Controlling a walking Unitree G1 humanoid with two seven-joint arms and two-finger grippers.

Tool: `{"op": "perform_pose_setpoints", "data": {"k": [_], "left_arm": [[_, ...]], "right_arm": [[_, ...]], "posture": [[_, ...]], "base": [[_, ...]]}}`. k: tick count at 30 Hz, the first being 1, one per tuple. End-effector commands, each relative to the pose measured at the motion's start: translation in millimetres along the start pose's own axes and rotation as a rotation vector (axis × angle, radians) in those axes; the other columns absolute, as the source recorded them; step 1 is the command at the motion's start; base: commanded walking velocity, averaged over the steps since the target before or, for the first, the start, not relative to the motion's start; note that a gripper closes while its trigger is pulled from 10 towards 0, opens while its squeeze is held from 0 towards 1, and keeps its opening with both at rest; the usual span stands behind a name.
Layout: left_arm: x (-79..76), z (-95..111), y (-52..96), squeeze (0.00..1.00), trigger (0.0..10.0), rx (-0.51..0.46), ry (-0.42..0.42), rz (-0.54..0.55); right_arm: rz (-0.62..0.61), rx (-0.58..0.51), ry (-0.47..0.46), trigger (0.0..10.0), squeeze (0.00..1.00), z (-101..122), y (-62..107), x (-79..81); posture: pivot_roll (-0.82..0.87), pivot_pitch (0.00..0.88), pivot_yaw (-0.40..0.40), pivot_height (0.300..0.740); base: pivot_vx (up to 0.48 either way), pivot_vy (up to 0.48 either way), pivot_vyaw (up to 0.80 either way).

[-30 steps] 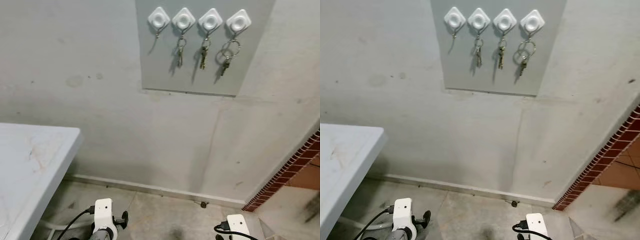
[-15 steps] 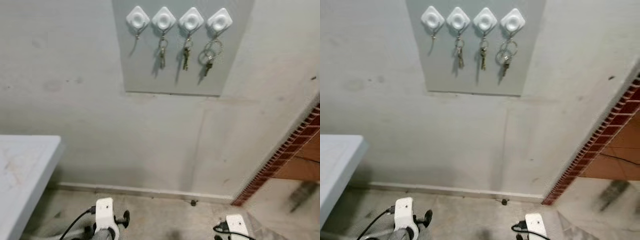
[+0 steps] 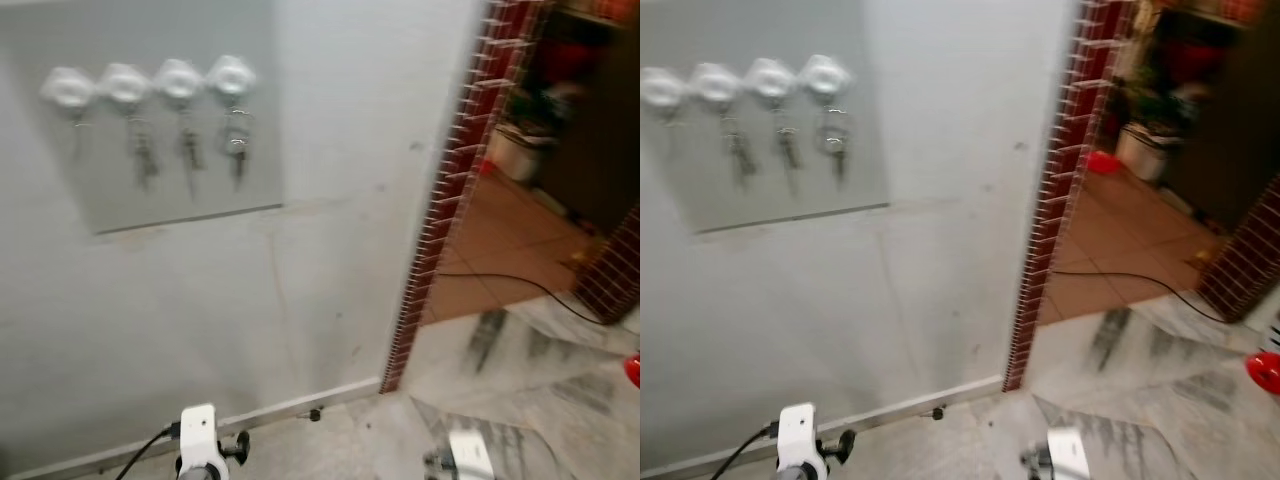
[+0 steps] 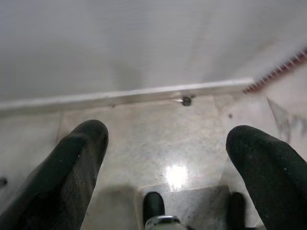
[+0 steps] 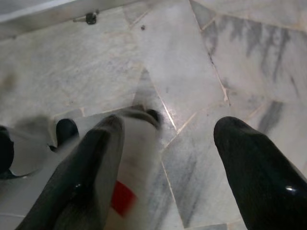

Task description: Hang keys on a hook

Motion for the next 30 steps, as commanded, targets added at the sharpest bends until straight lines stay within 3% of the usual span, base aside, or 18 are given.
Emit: {"op": "perform_pose_setpoints", "data": {"k": [1,12,18,30], "left_arm": [[-8.1,0.4,-1.3,0.00,10.0,-0.001,0.001,-0.016],[-11.6,0.1,-1.5,0.00,10.0,0.002,-0.026,-0.035],[-12.8,0.3,-1.9,0.00,10.0,0.004,-0.044,-0.035],[-12.3,1.4,-2.0,0.00,10.0,-0.001,-0.021,-0.036]], "right_arm": [[-0.015,-0.020,0.004,10.0,0.00,8.2,-1.0,-6.1],[-0.015,-0.019,0.003,10.0,0.00,7.5,-0.9,-5.1],[-0.014,-0.018,0.001,10.0,0.00,7.0,-0.9,-4.4],[-0.014,-0.017,-0.008,10.0,0.00,6.0,-0.7,-3.8]], "posture": [[-0.01,0.000,0.021,0.740],[-0.01,0.000,0.023,0.740],[-0.01,0.000,0.026,0.740],[-0.02,0.000,0.029,0.740]], "base": [[0.000,0.000,-0.75],[0.000,0.000,-0.75],[0.000,-0.292,-0.75],[0.000,0.000,-0.75]]}}
Point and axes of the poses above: a point about 5 cm out from each wrist's last joint towards the gripper, its own y axis pointing back from the gripper into the wrist, its own z axis along the axis of the wrist's last joint, x = y × z, the point moved 3 cm from there along -y, pointing out of the wrist towards the gripper, and after that the axes turned 8 degrees about y, right-handed, at the moved point
